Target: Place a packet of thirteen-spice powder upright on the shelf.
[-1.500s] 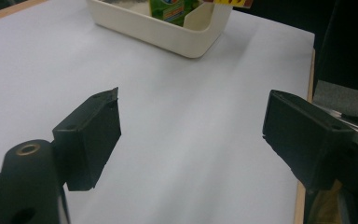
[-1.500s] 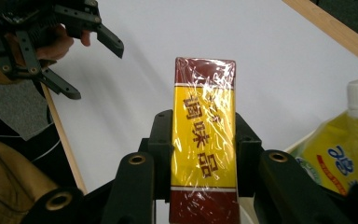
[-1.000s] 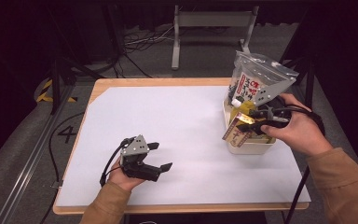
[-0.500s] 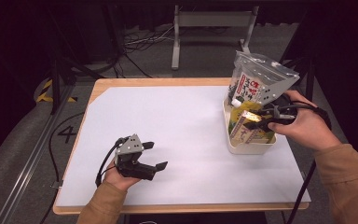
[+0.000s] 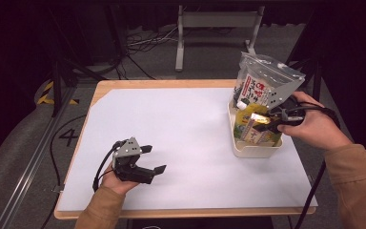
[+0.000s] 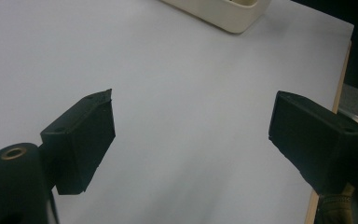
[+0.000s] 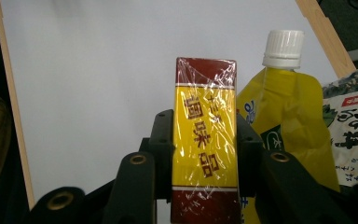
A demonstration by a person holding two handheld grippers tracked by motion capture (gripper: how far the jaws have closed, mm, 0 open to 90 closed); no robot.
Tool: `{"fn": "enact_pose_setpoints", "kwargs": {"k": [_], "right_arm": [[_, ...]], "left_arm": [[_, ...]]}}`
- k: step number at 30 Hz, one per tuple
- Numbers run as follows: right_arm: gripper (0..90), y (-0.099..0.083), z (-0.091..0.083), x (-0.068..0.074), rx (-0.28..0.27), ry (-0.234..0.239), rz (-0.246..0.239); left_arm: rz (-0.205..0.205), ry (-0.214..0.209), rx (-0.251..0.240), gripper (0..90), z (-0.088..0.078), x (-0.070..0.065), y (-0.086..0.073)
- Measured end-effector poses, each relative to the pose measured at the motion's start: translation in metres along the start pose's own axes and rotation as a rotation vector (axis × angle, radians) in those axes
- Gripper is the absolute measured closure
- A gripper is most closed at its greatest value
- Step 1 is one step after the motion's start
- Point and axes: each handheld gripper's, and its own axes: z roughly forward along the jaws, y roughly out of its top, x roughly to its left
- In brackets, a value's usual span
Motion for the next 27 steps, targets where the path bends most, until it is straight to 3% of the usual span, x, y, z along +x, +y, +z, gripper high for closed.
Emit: {"fn": "enact_pose_setpoints", "kwargs": {"k": [7, 11, 20, 27], "right_arm": [[68.0, -0.002, 0.006, -0.004, 0.027, 0.014, -0.017], [68.0, -0.003, 0.01, -0.004, 0.041, 0.024, -0.036], [68.0, -0.004, 0.019, -0.003, 0.08, 0.056, -0.078], [68.2, -0.004, 0.022, -0.003, 0.113, 0.086, -0.078]], "left_arm": [[-0.018, 0.0, 0.018, 14.9, -0.001, 0.003, -0.002], [-0.008, 0.005, 0.037, 15.0, 0.001, 0.003, -0.004], [-0.029, 0.001, 0.038, 15.0, 0.0, 0.004, -0.006], [-0.027, -0.003, 0.049, 15.0, 0.002, 0.005, -0.008]]}}
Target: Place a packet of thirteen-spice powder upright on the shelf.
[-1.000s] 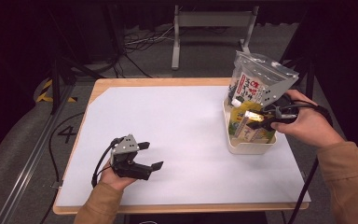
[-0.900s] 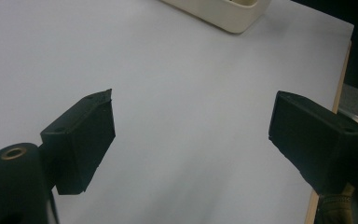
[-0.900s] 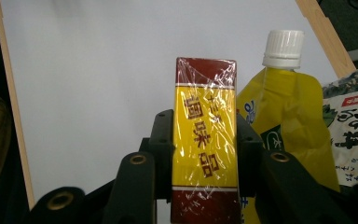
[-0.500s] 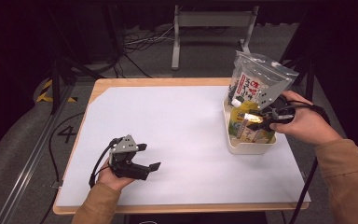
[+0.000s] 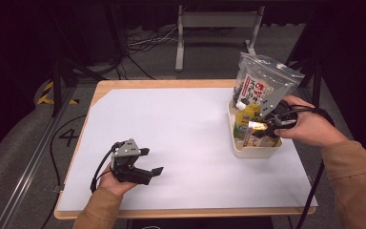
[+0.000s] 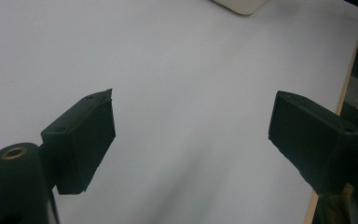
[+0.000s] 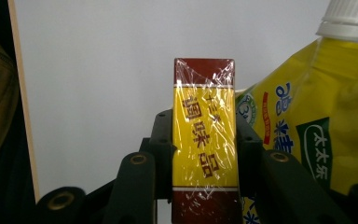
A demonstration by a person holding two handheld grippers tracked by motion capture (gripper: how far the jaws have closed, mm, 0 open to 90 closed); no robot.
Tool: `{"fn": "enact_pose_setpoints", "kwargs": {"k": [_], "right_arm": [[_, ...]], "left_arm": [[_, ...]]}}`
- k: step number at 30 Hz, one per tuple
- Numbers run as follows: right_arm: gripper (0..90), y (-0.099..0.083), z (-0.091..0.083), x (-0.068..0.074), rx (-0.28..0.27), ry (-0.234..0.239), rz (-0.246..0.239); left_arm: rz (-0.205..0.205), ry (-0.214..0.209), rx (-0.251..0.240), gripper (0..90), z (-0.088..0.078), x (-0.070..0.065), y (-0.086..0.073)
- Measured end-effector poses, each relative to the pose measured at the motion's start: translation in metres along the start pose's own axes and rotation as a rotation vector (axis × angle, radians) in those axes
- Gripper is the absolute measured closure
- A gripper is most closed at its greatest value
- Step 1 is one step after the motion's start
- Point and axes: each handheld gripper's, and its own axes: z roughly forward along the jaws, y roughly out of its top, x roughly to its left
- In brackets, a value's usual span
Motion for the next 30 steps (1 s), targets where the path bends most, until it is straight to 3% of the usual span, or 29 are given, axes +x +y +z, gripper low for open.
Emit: {"fn": "enact_pose_setpoints", "kwargs": {"k": [8, 14, 30], "right_arm": [[67.8, 0.003, 0.007, 0.001, 0.038, 0.018, -0.018], [67.4, 0.001, 0.019, 0.003, 0.109, 0.013, -0.019], [62.0, -0.015, 0.045, 0.007, 0.154, -0.005, 0.005]], "left_arm": [[-0.003, -0.002, -0.002, 15.0, -0.001, 0.001, -0.001], [-0.011, -0.003, 0.001, 15.0, -0.001, 0.001, -0.003], [-0.016, -0.004, 0.013, 15.0, -0.001, 0.003, -0.006]]}}
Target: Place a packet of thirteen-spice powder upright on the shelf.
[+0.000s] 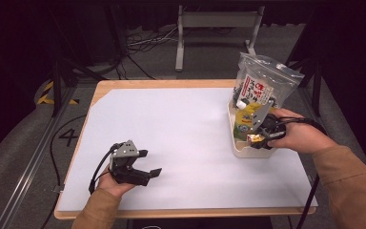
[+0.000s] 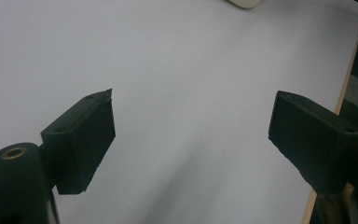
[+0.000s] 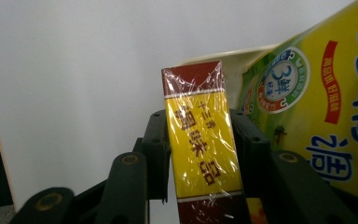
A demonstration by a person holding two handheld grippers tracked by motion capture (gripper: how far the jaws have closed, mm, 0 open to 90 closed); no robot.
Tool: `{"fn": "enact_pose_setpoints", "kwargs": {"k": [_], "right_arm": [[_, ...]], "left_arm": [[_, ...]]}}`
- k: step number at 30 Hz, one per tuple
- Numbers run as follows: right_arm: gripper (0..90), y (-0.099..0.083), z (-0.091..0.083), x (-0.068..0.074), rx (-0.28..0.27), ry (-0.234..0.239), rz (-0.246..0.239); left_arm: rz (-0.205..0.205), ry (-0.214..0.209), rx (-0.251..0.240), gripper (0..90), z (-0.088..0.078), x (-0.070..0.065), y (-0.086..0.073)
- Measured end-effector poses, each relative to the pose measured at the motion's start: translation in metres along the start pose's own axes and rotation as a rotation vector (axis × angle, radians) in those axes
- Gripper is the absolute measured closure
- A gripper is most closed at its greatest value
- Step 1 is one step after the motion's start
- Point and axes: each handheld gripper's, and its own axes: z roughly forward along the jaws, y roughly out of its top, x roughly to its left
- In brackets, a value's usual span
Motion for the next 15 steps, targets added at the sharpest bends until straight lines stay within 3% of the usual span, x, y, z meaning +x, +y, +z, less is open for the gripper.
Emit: {"fn": "enact_pose_setpoints", "kwargs": {"k": [8, 15], "right_arm": [[52.5, -0.0043, 0.0023, 0.0027, -0.019, -0.009, 0.031], [40.9, -0.0064, -0.006, 0.0099, -0.102, -0.049, 0.048]], "left_arm": [[-0.003, 0.0, 0.0, 14.5, -0.0015, 0.001, -0.0015], [-0.009, 0.009, -0.012, 13.4, -0.0062, 0.0025, -0.0041]]}}
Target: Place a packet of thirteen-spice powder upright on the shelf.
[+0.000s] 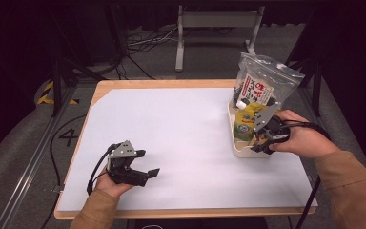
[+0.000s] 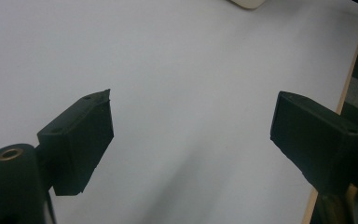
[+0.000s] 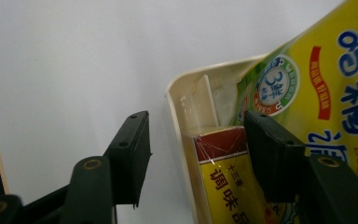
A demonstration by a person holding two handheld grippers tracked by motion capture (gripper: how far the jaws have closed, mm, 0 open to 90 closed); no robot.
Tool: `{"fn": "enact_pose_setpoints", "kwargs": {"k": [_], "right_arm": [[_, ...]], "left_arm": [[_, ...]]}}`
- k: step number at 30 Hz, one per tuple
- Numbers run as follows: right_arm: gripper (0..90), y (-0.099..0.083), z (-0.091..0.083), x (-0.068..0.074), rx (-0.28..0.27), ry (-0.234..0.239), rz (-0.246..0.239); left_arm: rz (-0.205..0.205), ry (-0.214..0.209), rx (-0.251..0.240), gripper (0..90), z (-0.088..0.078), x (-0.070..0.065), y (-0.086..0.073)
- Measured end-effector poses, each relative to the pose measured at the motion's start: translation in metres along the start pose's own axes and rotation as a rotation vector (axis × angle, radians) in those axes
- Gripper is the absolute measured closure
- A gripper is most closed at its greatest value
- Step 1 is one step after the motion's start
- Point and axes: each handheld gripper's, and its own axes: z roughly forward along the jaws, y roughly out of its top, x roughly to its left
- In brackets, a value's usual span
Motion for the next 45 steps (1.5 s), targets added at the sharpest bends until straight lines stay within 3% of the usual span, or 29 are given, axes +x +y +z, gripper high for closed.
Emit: {"fn": "enact_pose_setpoints", "kwargs": {"k": [7, 10, 16, 22, 35, 45], "right_arm": [[36.2, -0.005, -0.019, 0.011, -0.156, -0.061, 0.012], [35.2, -0.009, -0.023, 0.016, -0.193, -0.071, 0.025], [32.8, -0.025, -0.034, 0.028, -0.3, -0.117, 0.111], [32.2, -0.046, -0.039, 0.036, -0.361, -0.158, 0.21], [31.3, -0.088, -0.033, 0.053, -0.471, -0.247, 0.379], [29.9, -0.116, -0.007, 0.067, -0.543, -0.28, 0.471]], "left_arm": [[-0.002, 0.029, -0.019, 12.8, -0.011, 0.002, -0.006], [-0.007, 0.041, -0.024, 12.3, -0.016, 0.003, -0.01], [-0.017, 0.069, -0.041, 11.9, -0.026, 0.008, -0.016], [-0.036, 0.087, -0.049, 11.5, -0.031, 0.011, -0.022], [-0.018, 0.112, -0.052, 9.0, -0.033, 0.009, -0.028], [-0.031, 0.131, -0.085, 8.7, -0.037, 0.015, -0.034]]}}
